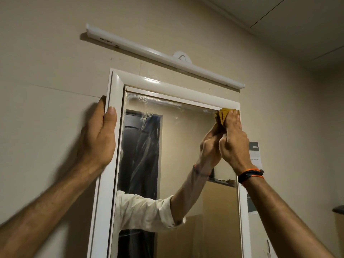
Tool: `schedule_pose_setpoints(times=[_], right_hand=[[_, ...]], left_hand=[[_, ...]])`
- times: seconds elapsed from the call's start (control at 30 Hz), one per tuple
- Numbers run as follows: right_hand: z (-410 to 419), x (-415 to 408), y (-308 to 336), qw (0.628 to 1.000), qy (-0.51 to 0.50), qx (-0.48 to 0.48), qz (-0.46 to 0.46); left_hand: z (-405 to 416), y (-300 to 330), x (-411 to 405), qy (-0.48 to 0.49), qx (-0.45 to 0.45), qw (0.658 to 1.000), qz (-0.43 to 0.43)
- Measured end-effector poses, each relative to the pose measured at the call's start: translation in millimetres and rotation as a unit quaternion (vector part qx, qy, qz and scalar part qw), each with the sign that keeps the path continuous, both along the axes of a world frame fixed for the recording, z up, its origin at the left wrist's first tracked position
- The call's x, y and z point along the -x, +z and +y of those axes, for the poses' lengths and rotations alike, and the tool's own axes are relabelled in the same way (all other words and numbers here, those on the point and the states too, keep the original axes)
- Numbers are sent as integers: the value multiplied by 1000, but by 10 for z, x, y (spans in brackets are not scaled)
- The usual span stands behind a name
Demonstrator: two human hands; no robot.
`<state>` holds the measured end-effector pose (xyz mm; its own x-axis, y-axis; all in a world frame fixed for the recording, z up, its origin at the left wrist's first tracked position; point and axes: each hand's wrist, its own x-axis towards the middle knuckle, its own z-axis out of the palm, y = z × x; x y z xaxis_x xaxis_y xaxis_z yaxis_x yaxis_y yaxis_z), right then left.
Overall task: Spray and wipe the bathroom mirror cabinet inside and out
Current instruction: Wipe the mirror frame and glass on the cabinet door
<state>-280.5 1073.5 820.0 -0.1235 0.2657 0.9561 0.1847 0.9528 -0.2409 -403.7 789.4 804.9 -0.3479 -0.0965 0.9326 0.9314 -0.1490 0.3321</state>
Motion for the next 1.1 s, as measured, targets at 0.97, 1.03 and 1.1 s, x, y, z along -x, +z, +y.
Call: schedule_pose_setpoints(times=[0.97, 1.03, 1.1], right_hand=[[-1688, 443, -1, 974, 91, -191, -80], [-1700, 408, 11, 968, 92, -215, -93], [-1663, 330, 54, 955, 101, -254, -116]], left_hand=[[74, 41, 84, -61, -26, 998, 14], [71, 42, 74, -71, -26, 997, 17], [68, 36, 65, -71, -31, 997, 15]])
